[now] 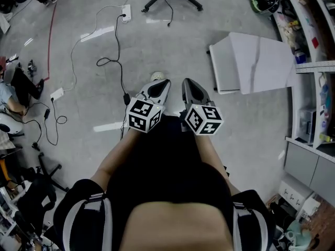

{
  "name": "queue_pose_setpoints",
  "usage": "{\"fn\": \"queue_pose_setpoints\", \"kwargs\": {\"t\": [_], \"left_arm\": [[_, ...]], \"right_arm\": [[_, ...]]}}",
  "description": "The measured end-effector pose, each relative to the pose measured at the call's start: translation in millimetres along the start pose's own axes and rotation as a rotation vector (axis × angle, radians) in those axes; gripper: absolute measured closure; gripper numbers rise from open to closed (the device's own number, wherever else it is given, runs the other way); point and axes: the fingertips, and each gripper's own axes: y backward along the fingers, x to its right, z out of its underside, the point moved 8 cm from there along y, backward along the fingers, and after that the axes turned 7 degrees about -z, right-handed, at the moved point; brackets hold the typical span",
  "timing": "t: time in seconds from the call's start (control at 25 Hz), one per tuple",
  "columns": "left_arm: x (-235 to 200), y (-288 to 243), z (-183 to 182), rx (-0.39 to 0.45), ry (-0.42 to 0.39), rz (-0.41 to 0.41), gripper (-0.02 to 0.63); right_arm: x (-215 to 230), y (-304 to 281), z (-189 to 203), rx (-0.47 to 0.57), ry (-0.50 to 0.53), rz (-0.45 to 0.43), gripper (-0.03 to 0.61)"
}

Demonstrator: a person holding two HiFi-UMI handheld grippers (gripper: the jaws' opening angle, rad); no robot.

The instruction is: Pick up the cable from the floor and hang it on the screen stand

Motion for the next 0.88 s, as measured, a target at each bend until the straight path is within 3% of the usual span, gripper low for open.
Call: {"fn": "queue_pose_setpoints", "kwargs": {"t": [0.44,0.88], "left_arm": [[-47.7,-60.0,-51.1,0.006,-0.005,-0.011,0.607],[-93.9,-115.8,-99.9,-0.019,0.002,0.04,0.607]], "right_arm": [[28.2,-59.6,-48.9,0.021,-0.001,0.012,0.555],[44.7,-126.5,-92.7,0.007,-0.037,0.024,0.555]]}}
